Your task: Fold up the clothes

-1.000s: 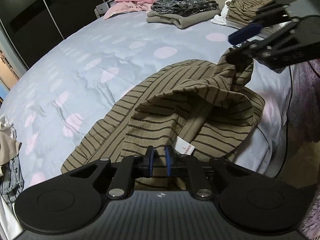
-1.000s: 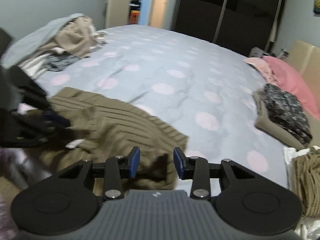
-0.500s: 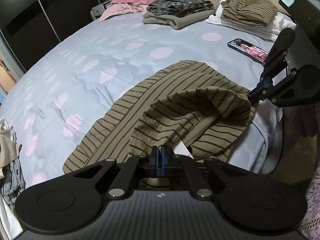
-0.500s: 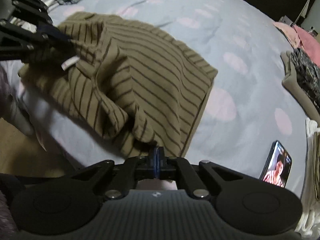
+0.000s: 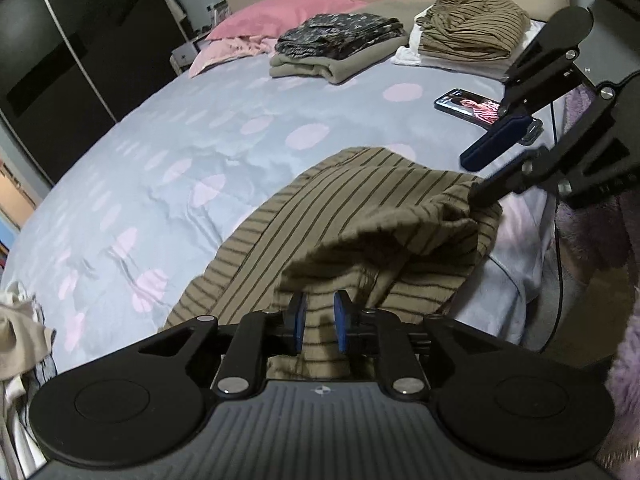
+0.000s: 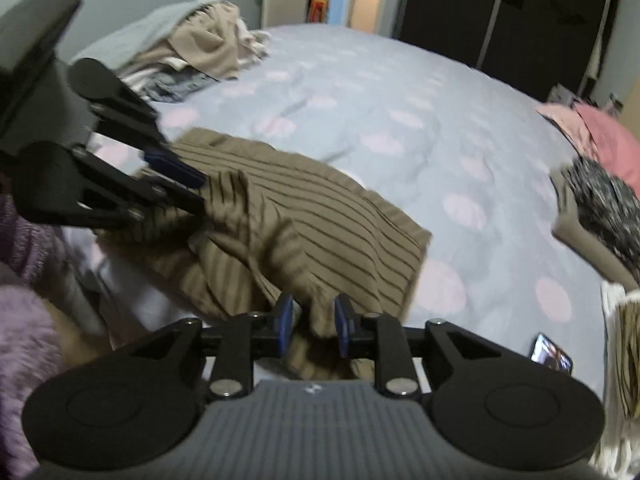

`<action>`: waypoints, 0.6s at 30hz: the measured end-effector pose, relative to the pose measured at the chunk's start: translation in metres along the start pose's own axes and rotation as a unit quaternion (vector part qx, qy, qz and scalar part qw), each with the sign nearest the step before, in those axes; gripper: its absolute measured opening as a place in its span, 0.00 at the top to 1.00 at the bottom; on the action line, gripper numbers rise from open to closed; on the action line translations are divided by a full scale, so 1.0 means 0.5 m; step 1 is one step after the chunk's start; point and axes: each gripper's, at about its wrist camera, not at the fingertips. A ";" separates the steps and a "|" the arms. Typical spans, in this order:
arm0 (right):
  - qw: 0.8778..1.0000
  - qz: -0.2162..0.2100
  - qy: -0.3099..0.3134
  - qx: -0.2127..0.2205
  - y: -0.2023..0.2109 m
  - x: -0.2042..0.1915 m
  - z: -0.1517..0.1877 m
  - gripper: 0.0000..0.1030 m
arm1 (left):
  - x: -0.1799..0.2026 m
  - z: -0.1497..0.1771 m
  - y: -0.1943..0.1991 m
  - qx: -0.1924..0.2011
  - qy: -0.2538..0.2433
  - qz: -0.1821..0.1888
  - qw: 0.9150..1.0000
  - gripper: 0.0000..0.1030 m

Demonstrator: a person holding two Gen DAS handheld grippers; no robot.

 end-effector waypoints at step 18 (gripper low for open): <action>0.999 -0.037 0.012 0.014 -0.039 -0.025 -0.030 0.98 | 0.039 -0.007 -0.066 -0.014 -0.023 0.022 0.999 1.00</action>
Point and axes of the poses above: each gripper's, at about its wrist camera, not at the fingertips, and y roughly against the way its jaws point, x to its right, z to its underside, and after that the axes turned 15 degrees about y, right-handed
